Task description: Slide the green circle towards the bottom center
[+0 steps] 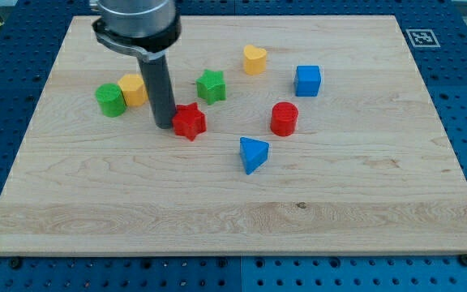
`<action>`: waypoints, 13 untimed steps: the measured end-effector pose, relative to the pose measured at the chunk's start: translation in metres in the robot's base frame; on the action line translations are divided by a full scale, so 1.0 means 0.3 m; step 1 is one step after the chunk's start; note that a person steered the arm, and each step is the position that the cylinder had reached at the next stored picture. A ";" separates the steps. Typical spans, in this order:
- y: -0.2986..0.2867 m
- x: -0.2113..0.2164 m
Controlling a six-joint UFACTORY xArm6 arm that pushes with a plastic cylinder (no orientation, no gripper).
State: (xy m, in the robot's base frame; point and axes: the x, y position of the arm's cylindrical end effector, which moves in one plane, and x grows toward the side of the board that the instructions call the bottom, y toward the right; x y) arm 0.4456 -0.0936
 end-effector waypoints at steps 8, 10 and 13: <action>-0.410 -0.214; -0.329 -0.128; -0.279 -0.086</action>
State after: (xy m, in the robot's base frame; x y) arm 0.4197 -0.1772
